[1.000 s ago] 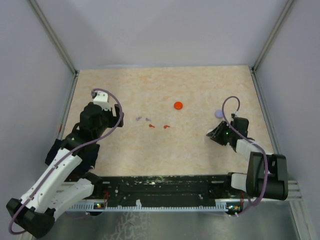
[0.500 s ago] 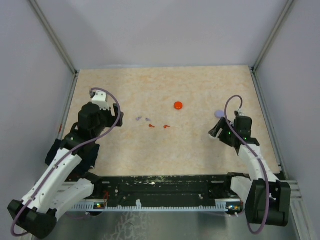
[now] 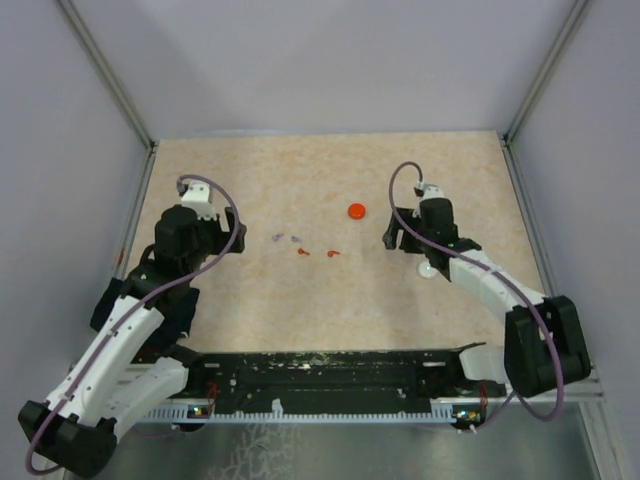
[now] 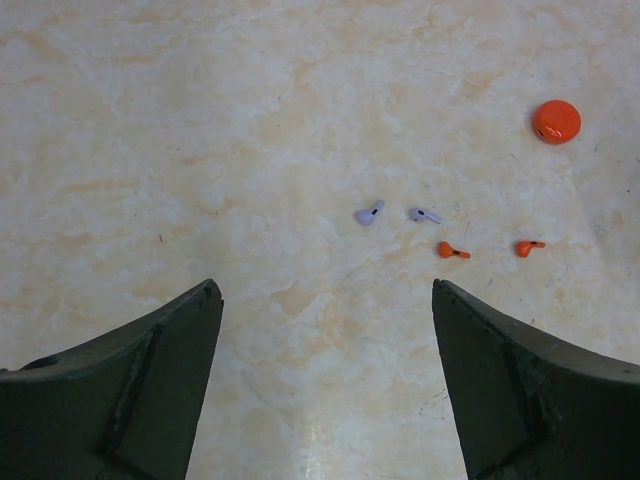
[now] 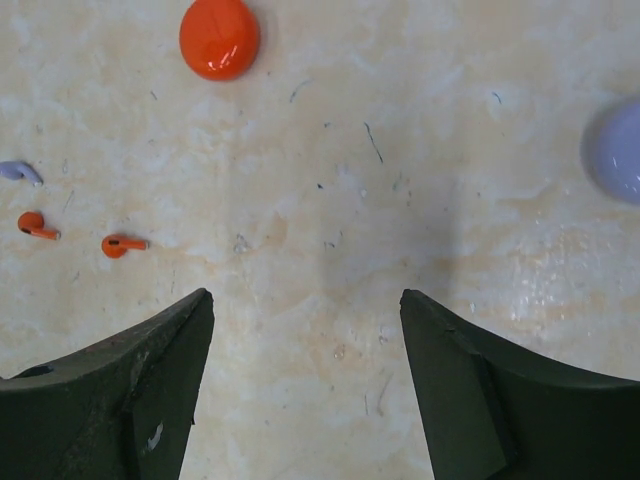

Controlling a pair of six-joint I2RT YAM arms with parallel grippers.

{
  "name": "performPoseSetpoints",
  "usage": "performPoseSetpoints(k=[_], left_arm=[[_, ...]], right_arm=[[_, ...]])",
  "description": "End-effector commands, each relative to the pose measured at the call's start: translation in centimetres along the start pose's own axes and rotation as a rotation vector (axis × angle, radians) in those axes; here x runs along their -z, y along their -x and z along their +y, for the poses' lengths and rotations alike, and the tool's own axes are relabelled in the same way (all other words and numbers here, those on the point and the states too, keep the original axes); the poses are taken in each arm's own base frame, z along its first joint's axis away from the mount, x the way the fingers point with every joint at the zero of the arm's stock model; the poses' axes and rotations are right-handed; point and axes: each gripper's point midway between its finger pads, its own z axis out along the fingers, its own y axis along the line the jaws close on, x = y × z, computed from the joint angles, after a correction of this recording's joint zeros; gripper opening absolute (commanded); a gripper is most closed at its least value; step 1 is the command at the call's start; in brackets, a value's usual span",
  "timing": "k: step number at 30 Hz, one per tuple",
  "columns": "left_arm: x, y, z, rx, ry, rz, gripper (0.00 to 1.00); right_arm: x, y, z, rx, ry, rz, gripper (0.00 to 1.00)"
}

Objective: Insert the wireless bluetooth earbuds into the charging case
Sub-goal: Place the charging case at the center of the board, then pick up the charging case at the center of the board.

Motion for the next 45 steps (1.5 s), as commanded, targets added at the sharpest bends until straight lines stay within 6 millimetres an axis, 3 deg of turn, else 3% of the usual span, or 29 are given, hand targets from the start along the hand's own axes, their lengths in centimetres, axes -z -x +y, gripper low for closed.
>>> performPoseSetpoints(k=[1,9,11,17,23,38,45], left_arm=[[-0.1,0.3,0.2,0.021,-0.005,-0.015,0.91],[-0.3,0.2,0.7,0.035,0.009,-0.010,0.97],[-0.3,0.2,0.8,0.038,0.010,-0.010,0.98],[-0.6,0.0,1.0,0.048,0.010,-0.002,0.99],[-0.7,-0.1,0.9,0.053,0.001,0.003,1.00],[-1.0,-0.4,0.8,0.063,-0.024,0.017,1.00],[-1.0,-0.5,0.2,0.063,-0.061,0.022,1.00]], right_arm=[[-2.4,5.6,3.2,0.129,0.027,-0.166,0.75],[-8.3,7.8,6.4,0.234,0.020,-0.201,0.75],[-10.3,7.1,6.7,0.253,0.009,-0.174,0.75],[-13.9,7.1,7.9,0.287,0.001,-0.150,0.73],[-16.5,6.5,8.0,0.318,-0.030,-0.109,0.69],[-18.6,3.9,7.2,0.370,-0.067,-0.022,0.59],[-17.3,4.0,7.6,0.399,-0.044,-0.025,0.50]])
